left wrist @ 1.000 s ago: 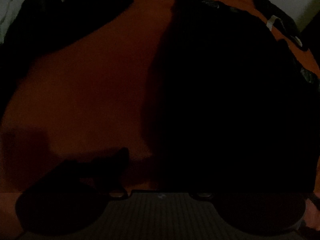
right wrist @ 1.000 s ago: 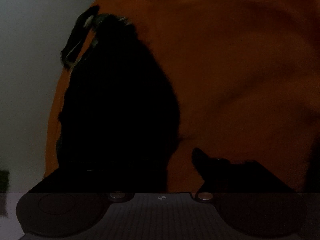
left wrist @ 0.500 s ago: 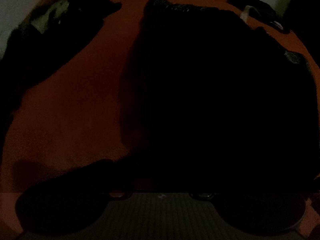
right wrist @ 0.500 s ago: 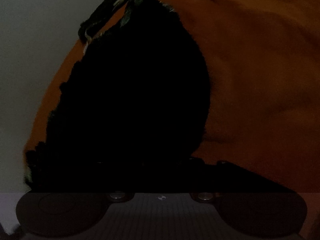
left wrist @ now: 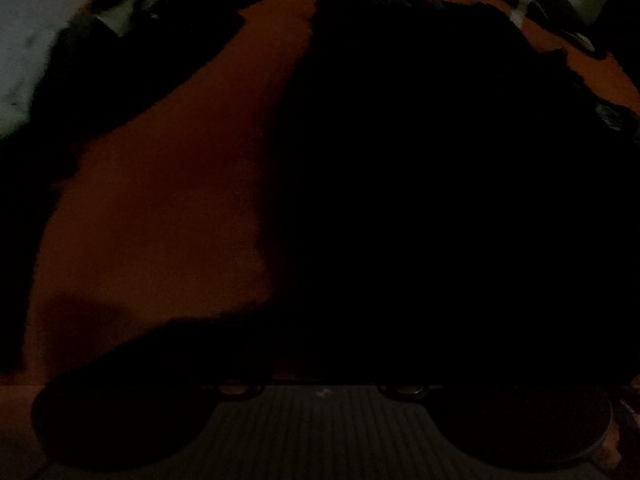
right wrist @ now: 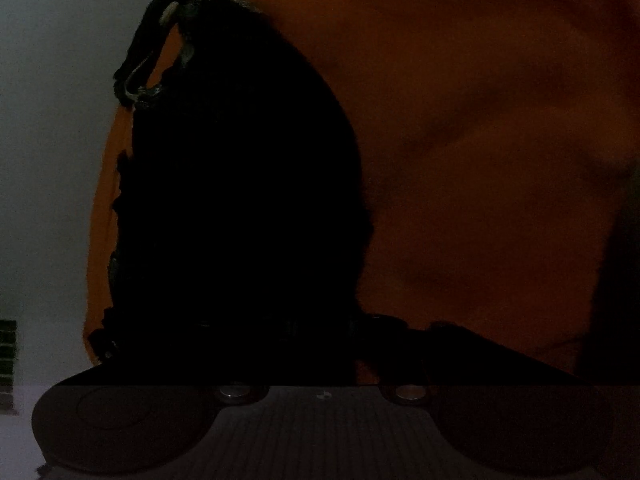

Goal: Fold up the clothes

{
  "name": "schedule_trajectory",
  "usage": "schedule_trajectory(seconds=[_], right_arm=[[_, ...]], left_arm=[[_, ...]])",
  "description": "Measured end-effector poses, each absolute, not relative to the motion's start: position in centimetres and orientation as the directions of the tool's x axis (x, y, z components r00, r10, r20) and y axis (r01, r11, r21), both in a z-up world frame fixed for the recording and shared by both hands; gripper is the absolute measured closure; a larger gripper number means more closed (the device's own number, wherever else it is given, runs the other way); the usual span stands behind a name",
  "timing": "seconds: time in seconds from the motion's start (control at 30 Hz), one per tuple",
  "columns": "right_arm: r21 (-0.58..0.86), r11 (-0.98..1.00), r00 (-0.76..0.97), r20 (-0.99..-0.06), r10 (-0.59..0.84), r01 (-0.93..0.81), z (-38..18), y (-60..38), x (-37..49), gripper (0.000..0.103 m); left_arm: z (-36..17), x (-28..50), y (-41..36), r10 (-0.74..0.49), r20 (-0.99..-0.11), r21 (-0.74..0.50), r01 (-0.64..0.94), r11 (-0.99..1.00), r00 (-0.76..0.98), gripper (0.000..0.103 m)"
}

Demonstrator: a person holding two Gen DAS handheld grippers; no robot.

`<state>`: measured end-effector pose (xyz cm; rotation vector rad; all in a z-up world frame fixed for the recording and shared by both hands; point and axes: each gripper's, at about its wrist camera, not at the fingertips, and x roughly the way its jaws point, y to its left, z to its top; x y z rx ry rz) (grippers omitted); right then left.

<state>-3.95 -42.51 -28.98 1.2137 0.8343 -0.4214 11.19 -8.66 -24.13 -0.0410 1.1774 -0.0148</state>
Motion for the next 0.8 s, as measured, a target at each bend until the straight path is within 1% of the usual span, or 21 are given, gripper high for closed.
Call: schedule_trajectory(seconds=[0.13,0.27,0.33,0.4,0.47,0.53,0.6,0.67,0.7,0.73,0.77,0.8], right_arm=[[0.63,0.351,0.657,-0.752,0.052,0.693,-26.6,-42.8,-5.1,0.076],[0.657,0.395,0.716,-0.698,-0.003,0.642,-24.3,-43.3,-5.9,0.076],[0.682,0.473,0.762,-0.647,0.035,0.557,-23.8,-43.0,-4.9,0.076],[0.695,0.531,0.775,-0.623,0.108,0.485,-24.0,-42.5,-3.4,0.076],[0.684,0.549,0.766,-0.632,0.117,0.48,-24.7,-42.0,-2.3,0.076],[0.655,0.545,0.707,-0.691,0.152,0.524,-26.3,-42.2,-1.9,0.076],[0.639,0.492,0.635,-0.745,0.205,0.592,-28.9,-42.6,-1.6,0.079],[0.667,0.437,0.631,-0.735,0.248,0.604,-30.1,-43.5,-1.6,0.079],[0.681,0.412,0.633,-0.725,0.271,0.605,-29.8,-44.0,-1.6,0.078],[0.705,0.4,0.65,-0.703,0.287,0.585,-29.0,-44.5,-1.8,0.066],[0.725,0.426,0.679,-0.675,0.288,0.541,-27.8,-44.8,-2.2,0.059],[0.741,0.458,0.707,-0.646,0.288,0.491,-26.5,-45.0,-2.7,0.056]], left_arm=[[-22.0,9.8,-8.2,-0.035,-0.906,-0.052,-0.027,0.998,0.422,0.034],[-20.2,8.6,-8.3,-0.047,-0.889,-0.068,-0.029,0.997,0.456,0.034],[-20.2,8.8,-9.7,-0.078,-0.884,-0.085,0.007,0.996,0.461,0.034],[-20.2,8.9,-11.0,-0.11,-0.879,-0.101,0.044,0.994,0.465,0.034],[-20.2,9.1,-12.4,-0.141,-0.873,-0.117,0.08,0.99,0.467,0.034],[-20.2,9.2,-13.8,-0.173,-0.866,-0.133,0.117,0.984,0.469,0.034],[-20.1,9.1,-16.1,-0.208,-0.856,-0.142,0.171,0.975,0.473,0.038],[-20.0,9.0,-18.7,-0.245,-0.844,-0.15,0.229,0.962,0.477,0.038],[-20.1,9.1,-19.8,-0.262,-0.833,-0.145,0.265,0.953,0.488,0.038],[-20.2,9.3,-20.9,-0.279,-0.817,-0.136,0.303,0.943,0.504,0.038],[-20.4,9.4,-22.1,-0.297,-0.802,-0.126,0.34,0.932,0.518,0.038],[-20.5,9.5,-23.2,-0.315,-0.786,-0.114,0.377,0.919,0.532,0.038]])
